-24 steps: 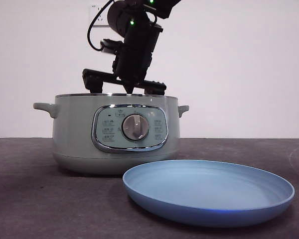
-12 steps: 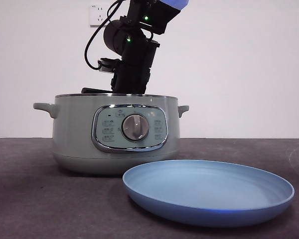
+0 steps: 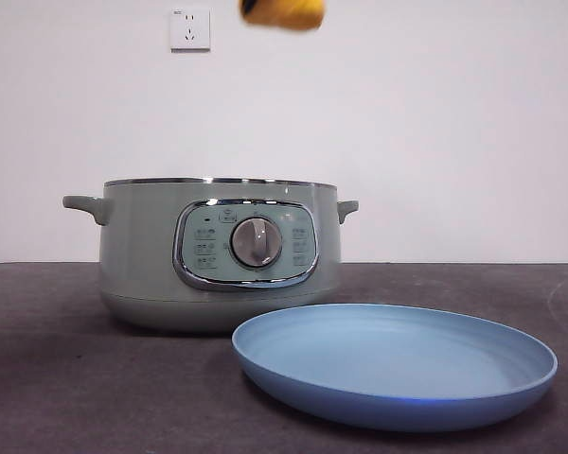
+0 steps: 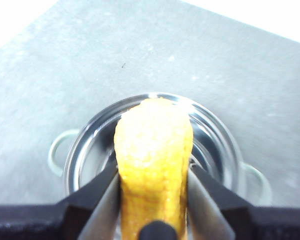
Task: Take the corn out from the steamer,put the corn on the plate,close the lid
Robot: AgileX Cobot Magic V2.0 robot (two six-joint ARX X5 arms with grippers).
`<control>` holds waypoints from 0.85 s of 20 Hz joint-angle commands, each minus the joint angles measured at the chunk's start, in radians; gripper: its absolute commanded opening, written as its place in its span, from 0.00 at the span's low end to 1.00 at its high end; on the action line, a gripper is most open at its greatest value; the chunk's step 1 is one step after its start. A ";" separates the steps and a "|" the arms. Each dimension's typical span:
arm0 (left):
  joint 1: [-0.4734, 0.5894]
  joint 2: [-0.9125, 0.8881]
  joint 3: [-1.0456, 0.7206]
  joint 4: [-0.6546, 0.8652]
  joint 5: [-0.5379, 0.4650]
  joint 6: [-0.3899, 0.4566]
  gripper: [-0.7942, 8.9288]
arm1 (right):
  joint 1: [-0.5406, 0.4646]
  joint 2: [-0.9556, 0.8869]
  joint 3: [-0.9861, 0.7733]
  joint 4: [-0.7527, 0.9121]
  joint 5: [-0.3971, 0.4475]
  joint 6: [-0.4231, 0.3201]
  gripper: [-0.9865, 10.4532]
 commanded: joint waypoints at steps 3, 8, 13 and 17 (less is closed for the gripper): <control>0.002 -0.009 0.005 0.050 0.003 -0.006 0.07 | -0.039 -0.087 -0.011 -0.108 0.002 -0.043 0.07; 0.002 -0.009 0.005 0.050 0.003 -0.006 0.07 | -0.067 -0.155 -0.064 -0.152 -0.002 -0.050 0.07; 0.002 -0.009 0.005 0.049 0.003 -0.006 0.07 | -0.105 -0.312 -0.403 0.017 -0.038 -0.017 0.07; 0.002 -0.009 0.005 0.050 0.003 -0.006 0.07 | -0.143 -0.441 -0.765 0.237 -0.103 0.040 0.07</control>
